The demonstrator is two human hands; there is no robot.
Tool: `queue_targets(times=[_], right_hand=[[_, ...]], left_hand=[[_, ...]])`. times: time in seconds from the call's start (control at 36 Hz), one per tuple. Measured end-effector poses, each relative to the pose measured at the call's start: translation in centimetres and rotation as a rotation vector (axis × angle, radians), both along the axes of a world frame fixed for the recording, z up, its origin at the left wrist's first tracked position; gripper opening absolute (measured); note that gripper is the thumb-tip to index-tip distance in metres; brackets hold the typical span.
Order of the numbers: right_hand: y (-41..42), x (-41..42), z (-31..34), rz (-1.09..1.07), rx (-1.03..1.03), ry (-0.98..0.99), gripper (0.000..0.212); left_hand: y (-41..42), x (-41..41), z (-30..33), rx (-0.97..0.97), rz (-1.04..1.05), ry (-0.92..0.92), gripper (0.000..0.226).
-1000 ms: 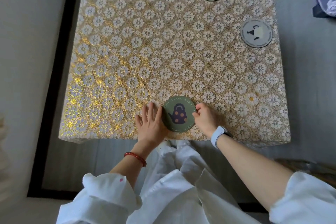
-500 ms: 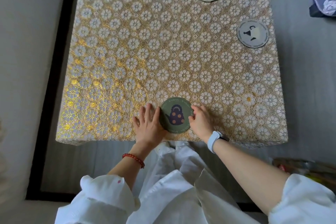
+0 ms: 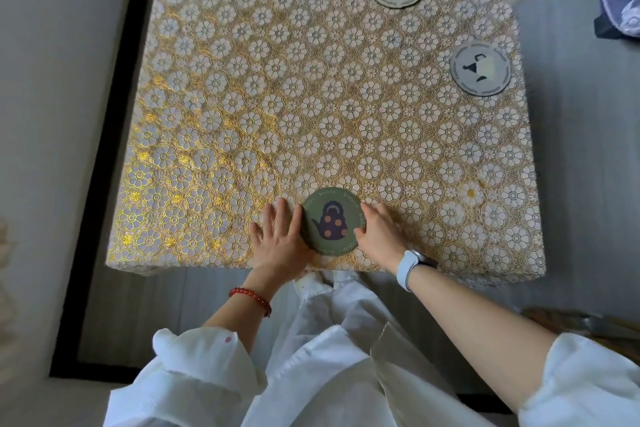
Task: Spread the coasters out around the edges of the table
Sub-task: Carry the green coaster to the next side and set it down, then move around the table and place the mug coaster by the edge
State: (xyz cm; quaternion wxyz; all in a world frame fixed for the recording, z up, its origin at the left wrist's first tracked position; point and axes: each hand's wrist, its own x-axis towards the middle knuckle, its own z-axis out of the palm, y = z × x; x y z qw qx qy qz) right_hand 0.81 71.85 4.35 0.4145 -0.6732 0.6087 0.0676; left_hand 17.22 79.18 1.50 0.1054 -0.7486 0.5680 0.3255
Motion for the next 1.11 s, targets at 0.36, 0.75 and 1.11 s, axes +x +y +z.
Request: queue_targets(times=[0.36,0.75,1.11], right_hand=[[-2.1,5.1,3.2,0.208,-0.083,-0.028,0.036],[1.8,27.3,6.2,0.504,-0.128,-0.184,0.035],[11.5,47.9,5.0,0.503,-0.151,-0.102,0.035]], left_hand=[[0.0,6.3,4.4,-0.153,0.286,0.064,0.057],[7.8,25.1,8.8,-0.431,0.598,-0.040,0.038],[17.6,46.4,9.8,-0.380,0.466,-0.087,0.039]])
